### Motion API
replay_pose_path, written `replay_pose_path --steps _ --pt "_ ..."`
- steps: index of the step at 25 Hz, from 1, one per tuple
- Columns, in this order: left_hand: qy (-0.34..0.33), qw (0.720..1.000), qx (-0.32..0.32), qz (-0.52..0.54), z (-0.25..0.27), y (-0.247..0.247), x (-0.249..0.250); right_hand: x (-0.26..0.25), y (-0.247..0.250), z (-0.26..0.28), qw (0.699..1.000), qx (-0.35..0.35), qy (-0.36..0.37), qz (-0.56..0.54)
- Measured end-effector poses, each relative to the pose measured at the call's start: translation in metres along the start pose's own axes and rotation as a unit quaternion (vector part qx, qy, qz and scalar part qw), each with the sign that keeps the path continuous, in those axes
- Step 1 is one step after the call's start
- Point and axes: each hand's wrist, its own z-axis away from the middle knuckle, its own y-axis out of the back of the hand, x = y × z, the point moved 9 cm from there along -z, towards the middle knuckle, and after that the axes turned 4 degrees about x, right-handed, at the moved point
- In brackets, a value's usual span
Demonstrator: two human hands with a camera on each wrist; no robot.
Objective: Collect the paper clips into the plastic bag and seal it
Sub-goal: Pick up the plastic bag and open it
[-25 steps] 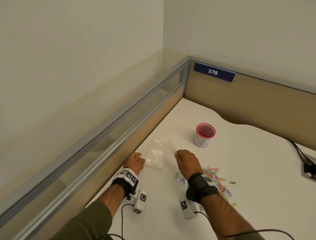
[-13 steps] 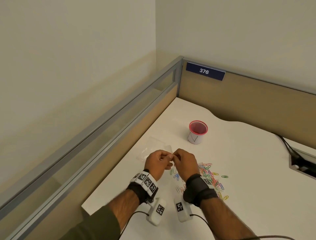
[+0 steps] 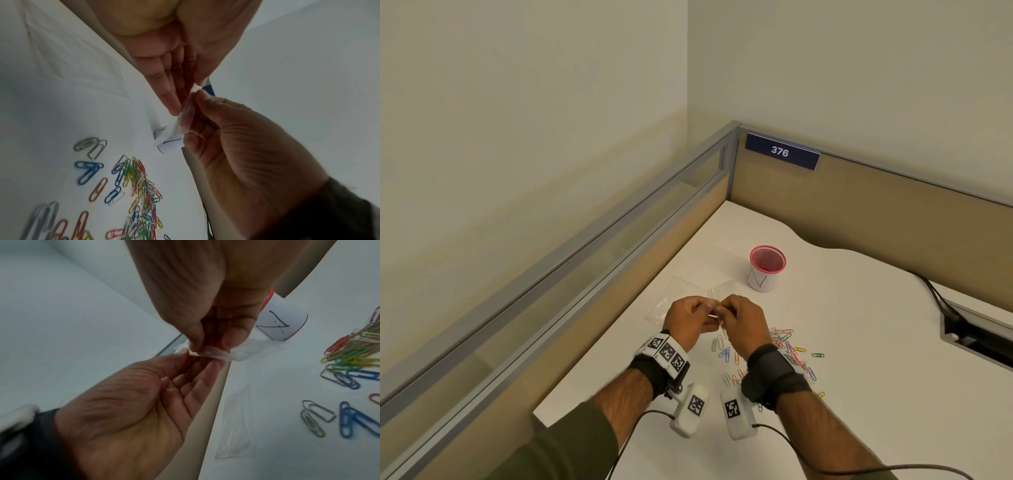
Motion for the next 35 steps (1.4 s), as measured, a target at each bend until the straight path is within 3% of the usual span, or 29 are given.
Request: replay_pose_path --steps 8,14,22,35 --pt "-0.004 1.000 -0.002 0.008 -0.003 -0.002 -0.004 0.003 0.000 -0.001 1.000 -0.007 -0.017 -0.012" --pt "-0.008 0.999 -0.037 0.029 -0.005 -0.005 -0.006 0.009 0.003 0.003 0.995 -0.013 -0.047 -0.081" --pt "0.002 1.000 -0.015 0.015 -0.006 -0.002 -0.008 0.008 0.002 0.003 0.996 0.005 -0.041 -0.074" --pt "0.019 0.999 -0.033 0.027 -0.006 -0.002 -0.009 0.006 0.007 0.000 0.998 0.022 -0.032 -0.055"
